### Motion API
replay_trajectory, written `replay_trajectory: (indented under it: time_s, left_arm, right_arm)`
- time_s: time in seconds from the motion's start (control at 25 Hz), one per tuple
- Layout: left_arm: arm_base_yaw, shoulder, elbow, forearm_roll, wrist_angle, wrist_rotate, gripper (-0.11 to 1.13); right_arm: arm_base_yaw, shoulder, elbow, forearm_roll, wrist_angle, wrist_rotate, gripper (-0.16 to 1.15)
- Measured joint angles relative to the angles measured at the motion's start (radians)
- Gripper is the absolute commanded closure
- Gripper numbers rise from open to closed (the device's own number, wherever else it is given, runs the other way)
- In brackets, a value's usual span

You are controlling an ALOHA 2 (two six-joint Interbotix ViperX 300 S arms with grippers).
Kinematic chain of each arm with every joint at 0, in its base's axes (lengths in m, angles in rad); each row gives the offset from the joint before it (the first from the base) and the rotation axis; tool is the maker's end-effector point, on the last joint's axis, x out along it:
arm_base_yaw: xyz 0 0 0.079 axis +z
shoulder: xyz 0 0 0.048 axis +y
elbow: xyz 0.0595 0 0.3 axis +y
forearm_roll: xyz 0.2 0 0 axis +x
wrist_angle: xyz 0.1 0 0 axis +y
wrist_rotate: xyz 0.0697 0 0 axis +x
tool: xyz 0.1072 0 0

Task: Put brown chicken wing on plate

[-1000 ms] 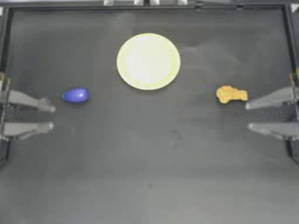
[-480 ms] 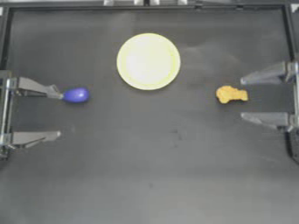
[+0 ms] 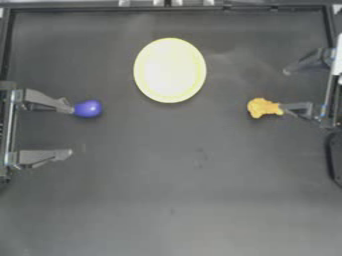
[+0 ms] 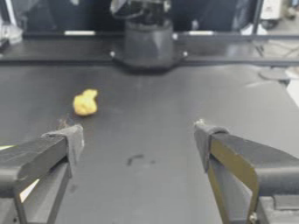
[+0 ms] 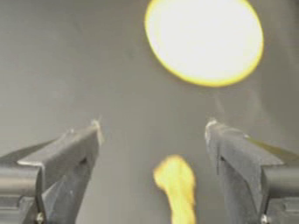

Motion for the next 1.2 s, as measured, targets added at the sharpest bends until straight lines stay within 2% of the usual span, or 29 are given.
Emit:
replay_trajectory:
  time_s: [0.2, 0.52, 0.72, 1.08, 1.2]
  left_arm:
    - [0.005, 0.000, 0.000, -0.002, 0.000, -0.002, -0.01]
    - [0.011, 0.014, -0.002, -0.002, 0.000, -0.002, -0.01]
    - [0.014, 0.037, -0.002, -0.002, 0.000, -0.002, -0.01]
    - [0.015, 0.038, -0.005, -0.002, 0.000, -0.003, -0.01]
    - [0.015, 0.038, -0.009, -0.003, 0.000, -0.003, -0.01]
  right_arm:
    - [-0.031, 0.100, -0.020, 0.009, 0.063, -0.067, -0.02]
    - [-0.152, 0.173, -0.012, 0.097, 0.071, -0.189, -0.02]
    - [-0.210, 0.230, 0.015, 0.129, 0.048, -0.262, -0.02]
    - [-0.219, 0.339, 0.046, 0.130, -0.034, -0.291, -0.02]
    - [-0.219, 0.377, 0.046, 0.147, -0.052, -0.313, -0.02]
